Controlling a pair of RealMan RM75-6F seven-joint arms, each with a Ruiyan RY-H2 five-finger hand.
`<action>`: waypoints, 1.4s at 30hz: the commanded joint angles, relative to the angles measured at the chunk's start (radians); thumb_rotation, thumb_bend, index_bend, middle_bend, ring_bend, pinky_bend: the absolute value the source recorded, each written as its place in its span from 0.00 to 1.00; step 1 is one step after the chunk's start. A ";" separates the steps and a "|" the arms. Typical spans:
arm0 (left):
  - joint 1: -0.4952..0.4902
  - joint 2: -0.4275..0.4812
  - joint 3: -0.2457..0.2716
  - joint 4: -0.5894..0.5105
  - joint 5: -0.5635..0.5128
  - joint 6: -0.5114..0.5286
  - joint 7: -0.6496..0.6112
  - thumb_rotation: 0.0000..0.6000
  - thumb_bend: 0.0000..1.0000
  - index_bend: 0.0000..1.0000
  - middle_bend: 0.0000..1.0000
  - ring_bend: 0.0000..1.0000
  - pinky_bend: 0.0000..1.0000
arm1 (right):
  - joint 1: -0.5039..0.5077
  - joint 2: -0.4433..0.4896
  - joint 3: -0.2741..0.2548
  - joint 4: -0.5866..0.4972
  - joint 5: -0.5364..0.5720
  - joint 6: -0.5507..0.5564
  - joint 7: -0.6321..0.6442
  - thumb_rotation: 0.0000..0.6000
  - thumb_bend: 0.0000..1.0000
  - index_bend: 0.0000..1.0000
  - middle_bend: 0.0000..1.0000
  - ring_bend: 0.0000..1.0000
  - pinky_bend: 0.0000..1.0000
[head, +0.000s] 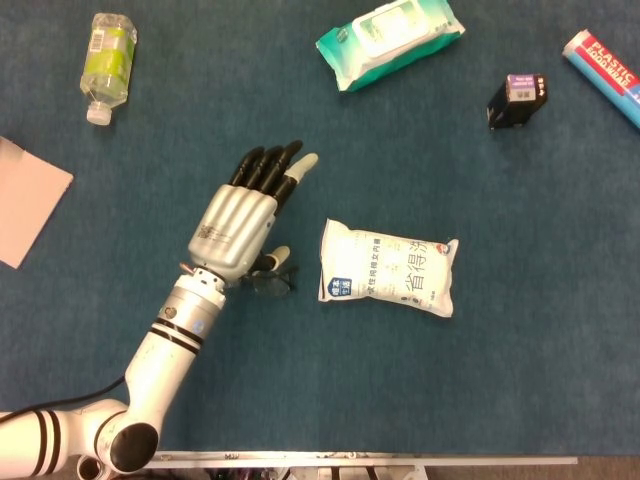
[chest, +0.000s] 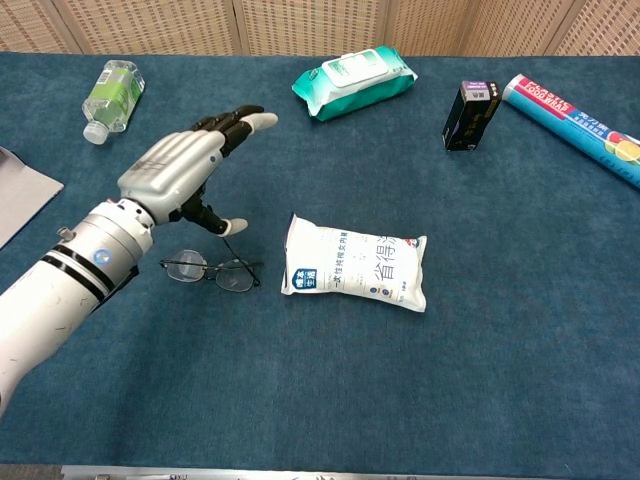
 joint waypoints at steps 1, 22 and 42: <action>0.005 0.000 0.005 0.012 0.000 0.000 -0.011 1.00 0.17 0.00 0.00 0.00 0.00 | 0.001 -0.001 0.000 0.000 -0.001 -0.001 -0.002 1.00 0.29 0.60 0.39 0.26 0.29; 0.005 -0.053 0.014 0.118 0.014 -0.032 -0.095 1.00 0.17 0.00 0.00 0.00 0.00 | -0.001 -0.002 -0.003 -0.003 -0.008 0.003 -0.008 1.00 0.29 0.60 0.39 0.26 0.29; 0.018 -0.004 0.042 0.093 0.093 -0.029 -0.179 1.00 0.17 0.00 0.00 0.00 0.00 | -0.001 -0.001 -0.003 -0.003 -0.009 0.001 -0.004 1.00 0.29 0.60 0.39 0.26 0.29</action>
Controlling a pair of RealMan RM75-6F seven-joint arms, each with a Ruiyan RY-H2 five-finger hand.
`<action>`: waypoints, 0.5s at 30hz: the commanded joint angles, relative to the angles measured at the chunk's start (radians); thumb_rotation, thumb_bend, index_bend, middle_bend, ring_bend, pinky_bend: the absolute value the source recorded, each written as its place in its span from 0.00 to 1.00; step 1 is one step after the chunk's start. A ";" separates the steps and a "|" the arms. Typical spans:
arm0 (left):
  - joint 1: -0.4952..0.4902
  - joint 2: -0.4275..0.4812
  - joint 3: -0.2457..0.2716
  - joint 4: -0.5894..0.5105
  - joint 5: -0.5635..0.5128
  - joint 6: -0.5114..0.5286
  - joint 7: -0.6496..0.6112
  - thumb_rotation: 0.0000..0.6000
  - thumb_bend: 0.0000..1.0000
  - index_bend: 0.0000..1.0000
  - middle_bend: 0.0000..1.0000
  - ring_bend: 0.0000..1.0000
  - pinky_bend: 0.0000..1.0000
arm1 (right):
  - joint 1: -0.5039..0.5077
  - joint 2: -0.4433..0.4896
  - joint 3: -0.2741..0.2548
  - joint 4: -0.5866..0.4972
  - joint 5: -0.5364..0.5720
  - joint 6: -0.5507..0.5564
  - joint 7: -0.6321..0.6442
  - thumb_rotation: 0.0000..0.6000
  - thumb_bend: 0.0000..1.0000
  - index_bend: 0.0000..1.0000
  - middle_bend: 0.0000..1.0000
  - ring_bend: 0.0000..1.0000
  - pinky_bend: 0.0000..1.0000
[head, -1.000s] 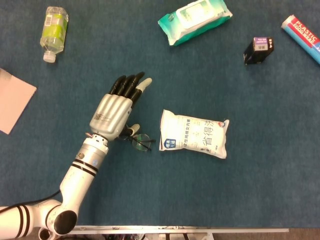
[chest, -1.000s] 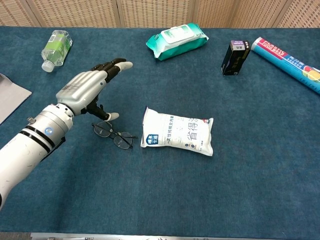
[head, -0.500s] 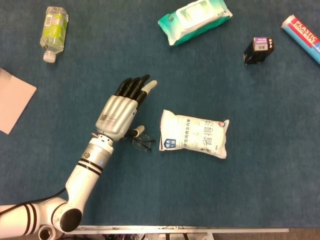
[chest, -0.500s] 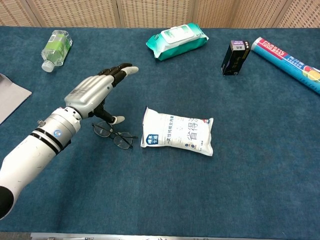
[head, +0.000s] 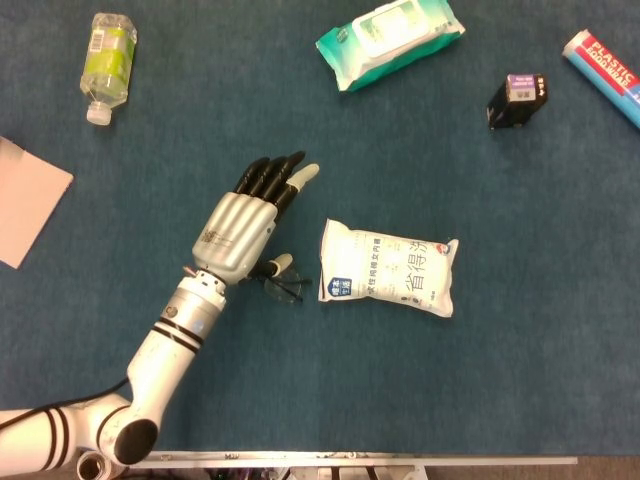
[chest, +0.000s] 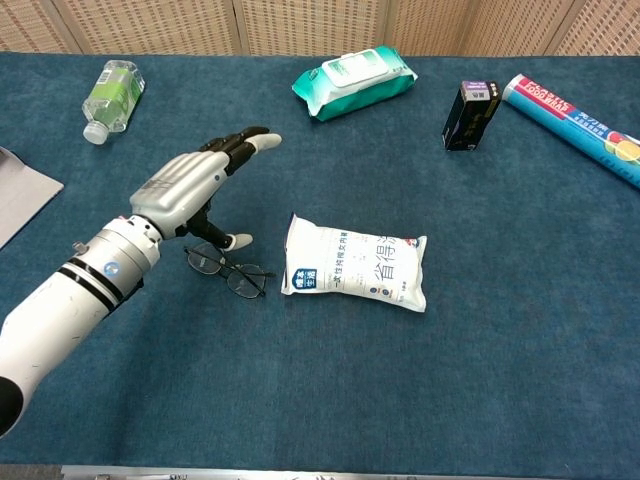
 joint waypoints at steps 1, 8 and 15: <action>0.013 0.058 0.014 -0.078 0.011 0.007 0.006 1.00 0.17 0.00 0.00 0.00 0.00 | -0.001 0.000 0.000 0.000 -0.001 0.001 0.001 1.00 0.29 0.60 0.39 0.26 0.29; 0.043 0.139 0.036 -0.161 0.062 0.055 0.008 1.00 0.17 0.00 0.00 0.00 0.00 | -0.002 0.000 -0.002 -0.003 -0.007 0.006 0.000 1.00 0.29 0.60 0.39 0.26 0.29; 0.057 0.151 0.041 -0.126 0.065 0.060 -0.015 1.00 0.17 0.00 0.00 0.00 0.00 | 0.000 -0.002 -0.004 -0.004 -0.011 0.004 -0.007 1.00 0.29 0.60 0.39 0.26 0.29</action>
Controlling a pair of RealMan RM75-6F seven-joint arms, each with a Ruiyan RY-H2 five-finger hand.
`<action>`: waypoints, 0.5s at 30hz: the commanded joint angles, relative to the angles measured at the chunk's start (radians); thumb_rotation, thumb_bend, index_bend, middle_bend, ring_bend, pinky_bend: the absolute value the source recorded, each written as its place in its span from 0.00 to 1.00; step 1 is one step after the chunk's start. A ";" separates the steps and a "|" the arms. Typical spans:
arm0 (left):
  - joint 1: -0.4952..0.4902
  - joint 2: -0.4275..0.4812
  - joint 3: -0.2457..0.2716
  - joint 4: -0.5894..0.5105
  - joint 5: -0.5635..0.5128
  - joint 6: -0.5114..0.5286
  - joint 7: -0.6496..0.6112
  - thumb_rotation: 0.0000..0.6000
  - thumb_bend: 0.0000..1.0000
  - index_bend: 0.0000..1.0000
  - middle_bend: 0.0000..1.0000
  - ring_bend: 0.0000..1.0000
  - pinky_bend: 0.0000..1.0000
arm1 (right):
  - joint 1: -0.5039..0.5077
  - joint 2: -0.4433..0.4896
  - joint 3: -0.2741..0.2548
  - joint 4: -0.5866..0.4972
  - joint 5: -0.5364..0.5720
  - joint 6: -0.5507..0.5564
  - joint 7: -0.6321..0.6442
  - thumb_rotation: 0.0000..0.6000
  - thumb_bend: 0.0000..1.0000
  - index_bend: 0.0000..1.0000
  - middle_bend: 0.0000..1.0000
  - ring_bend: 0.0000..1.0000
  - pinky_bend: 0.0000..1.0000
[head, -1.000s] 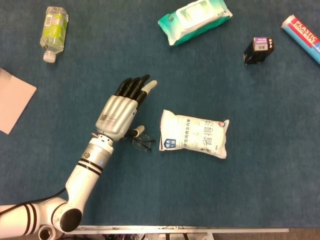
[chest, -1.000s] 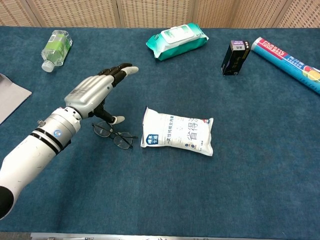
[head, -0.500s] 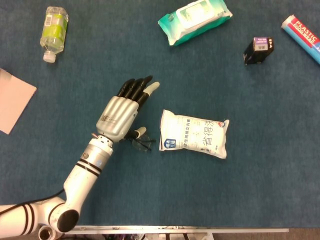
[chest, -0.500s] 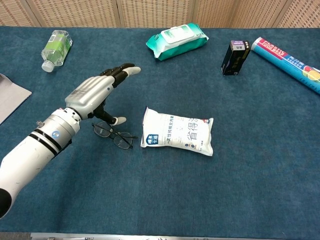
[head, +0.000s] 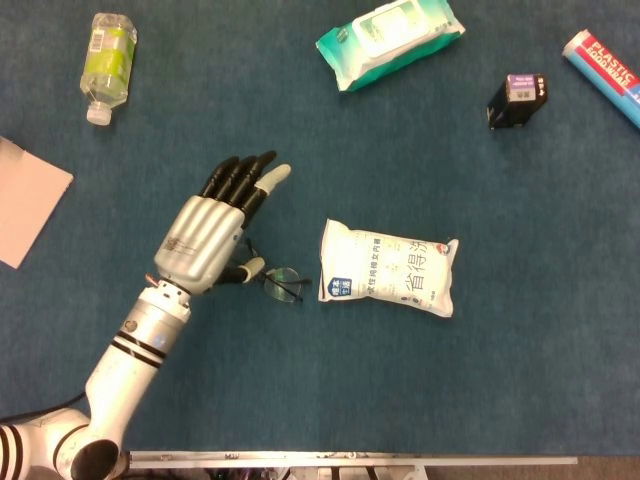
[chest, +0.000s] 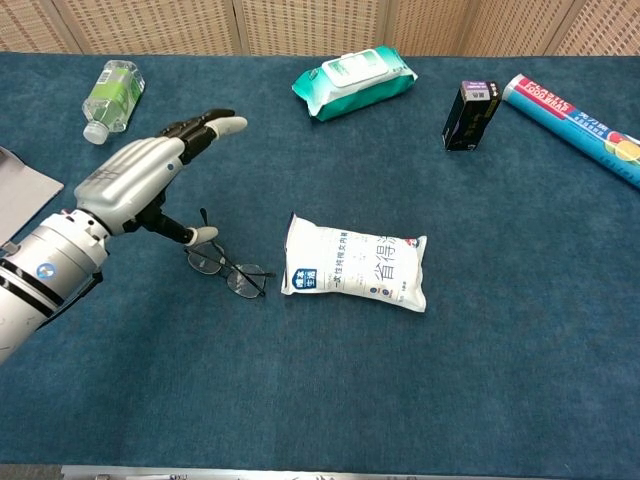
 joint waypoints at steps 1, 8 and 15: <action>0.003 -0.001 0.000 0.017 -0.006 -0.006 -0.007 1.00 0.17 0.00 0.00 0.00 0.00 | 0.001 -0.001 0.000 -0.001 0.000 -0.001 -0.002 1.00 0.29 0.60 0.39 0.26 0.29; 0.002 -0.019 -0.007 0.058 -0.019 -0.022 -0.021 1.00 0.17 0.00 0.00 0.00 0.00 | 0.001 -0.001 0.002 -0.001 0.004 -0.001 -0.002 1.00 0.29 0.60 0.39 0.26 0.29; 0.003 -0.042 -0.003 0.094 -0.024 -0.037 -0.032 1.00 0.17 0.00 0.00 0.00 0.00 | 0.000 0.000 0.001 -0.001 0.002 0.001 -0.001 1.00 0.29 0.60 0.39 0.26 0.29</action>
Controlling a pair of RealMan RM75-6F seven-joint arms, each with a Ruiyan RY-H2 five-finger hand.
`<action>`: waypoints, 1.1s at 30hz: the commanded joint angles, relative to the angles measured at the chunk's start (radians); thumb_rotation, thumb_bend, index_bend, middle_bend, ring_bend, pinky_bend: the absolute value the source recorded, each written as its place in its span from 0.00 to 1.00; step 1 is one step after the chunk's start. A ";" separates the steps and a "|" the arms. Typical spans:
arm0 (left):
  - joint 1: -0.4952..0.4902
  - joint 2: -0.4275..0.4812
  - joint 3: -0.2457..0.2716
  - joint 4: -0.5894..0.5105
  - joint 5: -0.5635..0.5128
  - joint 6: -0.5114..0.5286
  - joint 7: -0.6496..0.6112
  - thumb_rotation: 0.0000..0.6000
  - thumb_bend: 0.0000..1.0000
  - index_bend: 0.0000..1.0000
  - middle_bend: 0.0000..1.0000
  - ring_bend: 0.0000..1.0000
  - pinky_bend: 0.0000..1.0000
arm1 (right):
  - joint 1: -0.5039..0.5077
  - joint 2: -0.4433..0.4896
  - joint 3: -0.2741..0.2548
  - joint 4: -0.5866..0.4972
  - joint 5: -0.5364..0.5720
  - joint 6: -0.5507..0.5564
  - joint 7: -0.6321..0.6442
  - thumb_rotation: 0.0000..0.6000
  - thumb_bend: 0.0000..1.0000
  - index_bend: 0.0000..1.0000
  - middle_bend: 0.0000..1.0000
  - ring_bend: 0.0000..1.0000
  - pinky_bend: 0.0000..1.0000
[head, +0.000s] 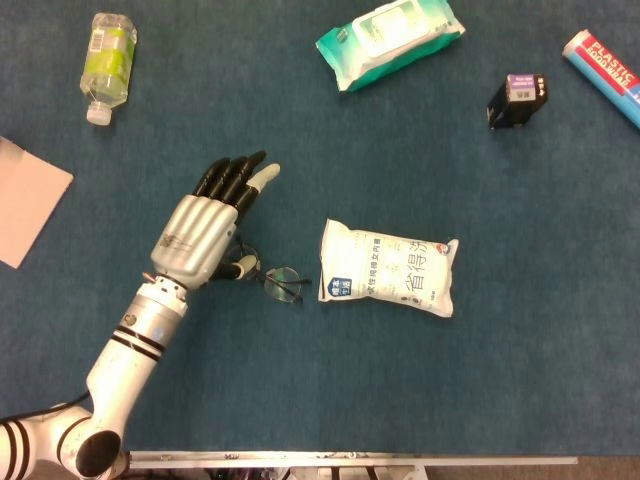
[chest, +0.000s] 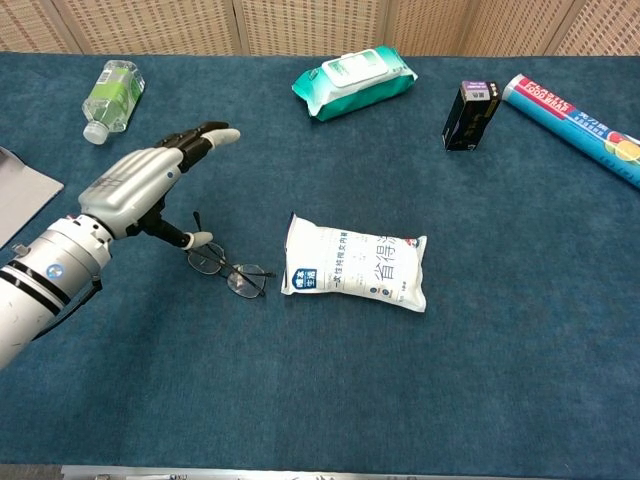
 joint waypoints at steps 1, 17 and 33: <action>0.001 -0.010 0.002 0.012 -0.002 -0.006 -0.003 1.00 0.17 0.00 0.00 0.00 0.00 | 0.000 0.000 0.000 0.000 -0.001 0.001 0.000 1.00 0.29 0.60 0.39 0.26 0.29; -0.002 -0.056 0.002 0.066 -0.018 -0.037 -0.004 1.00 0.17 0.00 0.00 0.00 0.00 | -0.003 0.002 0.001 -0.001 -0.002 0.007 0.003 1.00 0.29 0.60 0.39 0.26 0.29; -0.007 -0.099 -0.002 0.124 -0.024 -0.059 -0.018 1.00 0.17 0.00 0.00 0.00 0.00 | -0.007 0.003 0.000 -0.002 -0.006 0.015 0.005 1.00 0.29 0.60 0.39 0.26 0.29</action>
